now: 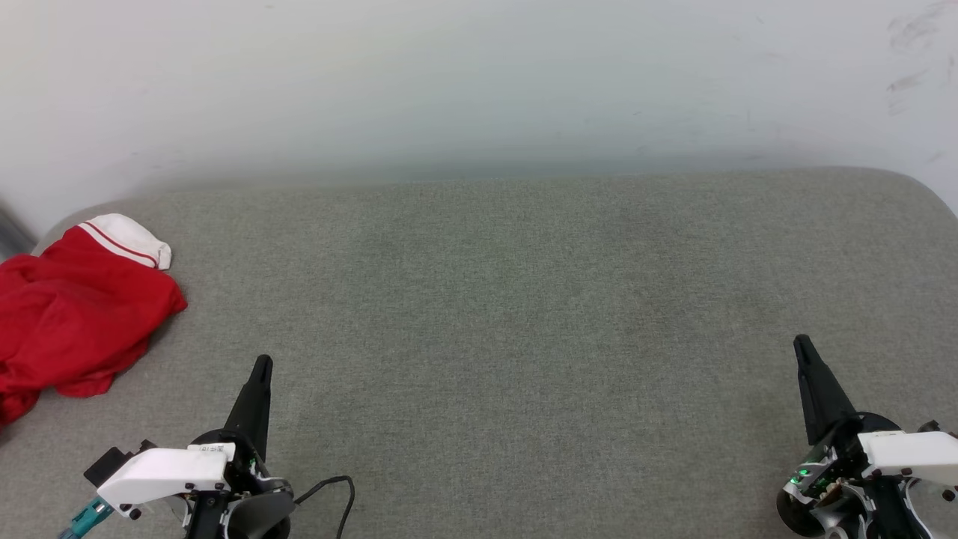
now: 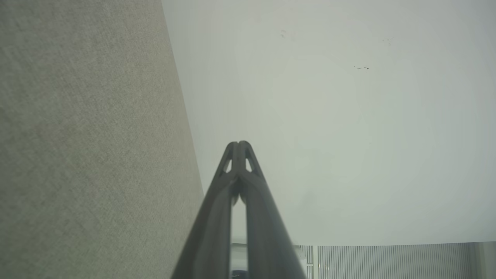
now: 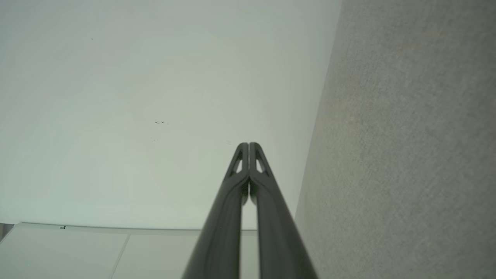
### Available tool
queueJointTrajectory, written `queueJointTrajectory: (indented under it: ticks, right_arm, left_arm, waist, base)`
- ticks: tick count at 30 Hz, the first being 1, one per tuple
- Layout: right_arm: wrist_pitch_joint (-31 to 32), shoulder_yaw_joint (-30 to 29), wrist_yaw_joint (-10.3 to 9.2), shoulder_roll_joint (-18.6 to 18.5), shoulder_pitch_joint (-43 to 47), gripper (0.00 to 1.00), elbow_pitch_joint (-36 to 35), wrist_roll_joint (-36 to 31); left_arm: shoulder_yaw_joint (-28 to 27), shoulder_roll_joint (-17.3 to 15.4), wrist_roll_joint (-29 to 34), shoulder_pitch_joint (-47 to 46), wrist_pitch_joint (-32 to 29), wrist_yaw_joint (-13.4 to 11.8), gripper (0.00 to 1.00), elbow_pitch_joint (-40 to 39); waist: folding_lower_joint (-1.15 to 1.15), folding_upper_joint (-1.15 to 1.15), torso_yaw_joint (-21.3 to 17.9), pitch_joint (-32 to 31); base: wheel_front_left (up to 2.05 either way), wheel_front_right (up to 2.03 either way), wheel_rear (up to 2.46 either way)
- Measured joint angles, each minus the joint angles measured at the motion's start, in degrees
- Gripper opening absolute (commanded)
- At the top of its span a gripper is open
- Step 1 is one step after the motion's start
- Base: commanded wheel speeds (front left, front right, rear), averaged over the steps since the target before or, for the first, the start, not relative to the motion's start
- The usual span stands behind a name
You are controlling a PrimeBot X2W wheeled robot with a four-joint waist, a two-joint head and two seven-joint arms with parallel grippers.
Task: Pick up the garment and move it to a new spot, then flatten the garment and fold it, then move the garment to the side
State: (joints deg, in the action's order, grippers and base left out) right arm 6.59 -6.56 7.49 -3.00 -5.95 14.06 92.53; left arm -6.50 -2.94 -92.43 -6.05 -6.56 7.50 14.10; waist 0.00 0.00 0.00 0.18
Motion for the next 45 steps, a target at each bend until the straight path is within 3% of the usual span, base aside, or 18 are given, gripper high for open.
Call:
queueJointTrajectory:
  ticks: [31, 32, 33, 34, 35, 36, 45]
  right_arm:
    - [0.0, 0.0, 0.0, 0.0, 0.1, 0.0, 0.1, 0.0]
    - [0.0, 0.0, 0.0, 0.0, 0.3, 1.0, 0.5, 0.0]
    - [0.0, 0.1, -0.01, 0.0, 0.8, 1.0, 1.0, 0.0]
    - [0.0, 0.1, -0.01, 0.0, 1.3, 0.0, 1.5, 0.0]
    - [0.0, 0.1, -0.01, 0.1, 1.8, 0.0, 2.1, 0.0]
    - [-0.1, 0.1, -0.02, 0.1, 2.3, 1.0, 2.4, 0.0]
    - [-2.6, -0.3, -0.1, 0.1, 3.0, 1.0, 1.4, -3.5]
  left_arm:
    - [0.0, 0.0, 0.0, 0.1, 0.0, 0.0, 0.0, 0.1]
    - [0.1, 0.1, 0.0, 0.3, 0.0, 0.0, 1.0, 0.5]
    - [0.1, 0.1, 0.0, 0.7, 0.0, 0.0, 1.0, 1.0]
    - [0.2, 0.2, 0.0, 1.3, 0.1, 0.0, 0.0, 1.5]
    - [0.2, 0.3, 0.0, 1.8, 0.1, 0.0, 0.0, 2.0]
    - [0.3, 0.4, 0.0, 2.3, 0.2, 0.0, 1.0, 2.3]
    - [0.3, 0.4, 3.5, 2.7, 2.7, -0.2, 1.0, 0.8]
  waist:
    - [0.0, 0.0, 0.0, 0.0]
    - [0.0, 0.0, 0.0, 0.0]
    - [0.0, 0.0, 0.0, 0.0]
    - [0.0, 0.0, 0.0, 0.0]
    - [0.0, 0.0, 0.0, 0.0]
    - [0.0, 0.0, 0.0, 0.0]
    - [0.0, 0.0, -0.1, 0.1]
  base:
    - [0.0, 0.0, 0.0]
    - [0.0, 0.0, 0.0]
    - [0.0, 0.0, 0.0]
    - [0.0, 0.0, 0.0]
    - [0.0, 0.0, 0.0]
    - [0.0, 0.0, 0.0]
    - [0.0, 0.0, 0.0]
